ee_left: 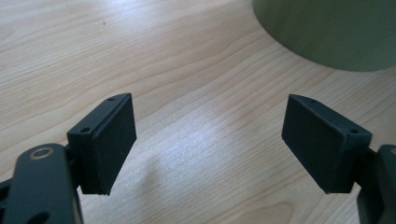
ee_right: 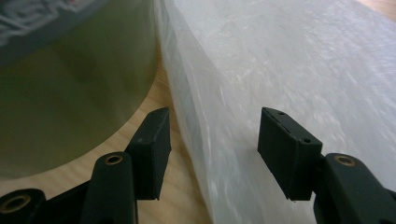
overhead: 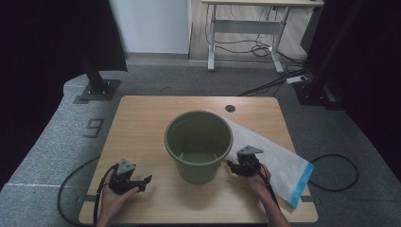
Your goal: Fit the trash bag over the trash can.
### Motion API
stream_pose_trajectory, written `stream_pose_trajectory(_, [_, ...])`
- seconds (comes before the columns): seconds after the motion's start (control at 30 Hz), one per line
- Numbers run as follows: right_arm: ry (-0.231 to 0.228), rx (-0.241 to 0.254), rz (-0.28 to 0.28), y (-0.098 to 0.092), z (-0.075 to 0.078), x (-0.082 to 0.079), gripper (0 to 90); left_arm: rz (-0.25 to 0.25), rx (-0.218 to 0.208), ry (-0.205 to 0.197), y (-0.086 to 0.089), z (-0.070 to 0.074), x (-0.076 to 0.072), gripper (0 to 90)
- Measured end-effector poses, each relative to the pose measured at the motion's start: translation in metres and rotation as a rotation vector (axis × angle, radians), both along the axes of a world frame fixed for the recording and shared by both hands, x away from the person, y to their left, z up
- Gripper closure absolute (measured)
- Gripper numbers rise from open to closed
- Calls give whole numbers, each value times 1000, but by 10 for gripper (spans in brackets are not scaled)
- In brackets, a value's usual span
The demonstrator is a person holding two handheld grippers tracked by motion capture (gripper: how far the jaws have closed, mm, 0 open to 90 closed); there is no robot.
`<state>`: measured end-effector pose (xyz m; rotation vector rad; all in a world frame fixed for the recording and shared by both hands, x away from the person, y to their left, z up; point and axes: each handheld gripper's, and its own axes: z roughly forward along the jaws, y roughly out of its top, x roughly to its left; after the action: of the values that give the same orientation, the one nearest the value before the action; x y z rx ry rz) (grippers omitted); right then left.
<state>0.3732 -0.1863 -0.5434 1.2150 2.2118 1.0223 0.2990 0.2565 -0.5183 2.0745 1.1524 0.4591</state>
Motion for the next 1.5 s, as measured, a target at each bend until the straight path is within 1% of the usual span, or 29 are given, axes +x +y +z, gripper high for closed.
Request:
stream_pose_trajectory(0.07, [-24, -13, 2, 4, -3, 4, 493, 0, 14, 3, -1, -1, 0, 182])
stream_pose_trajectory(0.1, [-24, -13, 2, 4, -3, 4, 493, 1, 18, 4, -2, -2, 0, 182])
stream_pose_trajectory(0.13, [-24, -19, 13, 5, -4, 5, 581, 0, 23, 5, -2, -2, 0, 181])
stream_pose_trajectory(0.17, [-24, -19, 13, 5, -4, 5, 581, 0, 26, 6, -3, -2, 0, 181])
stream_pose_trajectory(0.2, [-21, -19, 21, 5, -5, 4, 635, 1, 27, 7, -3, -3, 0, 181])
stream_pose_trajectory(0.3, [-56, -15, 19, 2, -2, 2, 785, 7, 25, 9, -1, -3, 1, 181])
stream_pose_trajectory(0.33, [-67, -19, 18, -1, 1, -1, 844, 16, 39, 3, 0, -4, 0, 182])
stream_pose_trajectory(0.43, [-62, -23, 30, -5, 2, -5, 871, 22, 38, -1, 1, -3, 0, 182])
stream_pose_trajectory(0.47, [-50, -34, 36, -10, 2, -13, 876, 25, 33, -3, 3, -3, 0, 182])
stream_pose_trajectory(0.57, [-40, -53, 42, -16, 2, -22, 877, 37, 26, -8, 6, -2, -1, 182])
stream_pose_trajectory(0.6, [-29, -78, 37, -22, 2, -31, 877, 42, 21, -9, 7, -2, -1, 182])
stream_pose_trajectory(0.63, [-29, -78, 37, -22, 2, -31, 877, 45, 19, -11, 8, -2, -1, 182])
stream_pose_trajectory(0.67, [-25, -103, 35, -28, 3, -39, 874, 49, 18, -11, 9, -2, -1, 182])
stream_pose_trajectory(0.73, [-26, -108, 35, -30, 4, -42, 852, 56, 16, -15, 10, -2, -1, 182])
stream_pose_trajectory(0.83, [-45, -88, 31, -31, 8, -47, 645, 63, 3, -26, 10, -1, -1, 182])
stream_pose_trajectory(0.87, [-68, -54, 42, -26, 13, -45, 535, 65, -2, -26, 11, -1, -1, 182])
stream_pose_trajectory(0.9, [-68, -54, 42, -26, 13, -45, 535, 66, -6, -26, 11, -1, -1, 182])
stream_pose_trajectory(0.93, [-87, -40, 60, -17, 17, -40, 472, 68, -10, -26, 11, -1, -1, 182])
stream_pose_trajectory(0.97, [-87, -40, 60, -17, 17, -40, 472, 68, -10, -26, 11, -1, -1, 182])
stream_pose_trajectory(1.0, [-86, -39, 77, -7, 19, -32, 429, 69, -8, -26, 10, -2, -1, 182])
stream_pose_trajectory(1.03, [-86, -39, 77, -7, 19, -32, 429, 68, -7, -25, 10, -2, -1, 182])
stream_pose_trajectory(1.07, [-64, -41, 83, 3, 17, -22, 420, 68, -6, -25, 10, -2, -1, 182])
stream_pose_trajectory(1.1, [-64, -41, 83, 3, 17, -22, 420, 69, -4, -24, 10, -2, -1, 182])
stream_pose_trajectory(1.2, [-48, -54, 72, 11, 10, -12, 427, 75, -7, -29, 11, -2, -1, 181])
stream_pose_trajectory(1.27, [-44, -45, 53, 12, 7, -7, 441, 78, -13, -33, 12, -2, -1, 182])
stream_pose_trajectory(1.4, [-53, -34, 32, 16, 3, -1, 488, 75, -12, -33, 12, -1, -1, 179])
stream_pose_trajectory(1.43, [-53, -33, 28, 17, 2, 0, 514, 78, -11, -33, 13, -1, -2, 176])
stream_pose_trajectory(1.47, [-47, -37, 23, 20, -1, 2, 592, 83, -14, -34, 14, 0, -2, 174])
stream_pose_trajectory(1.5, [-47, -37, 23, 20, -1, 2, 592, 86, -22, -37, 16, 0, -2, 174])
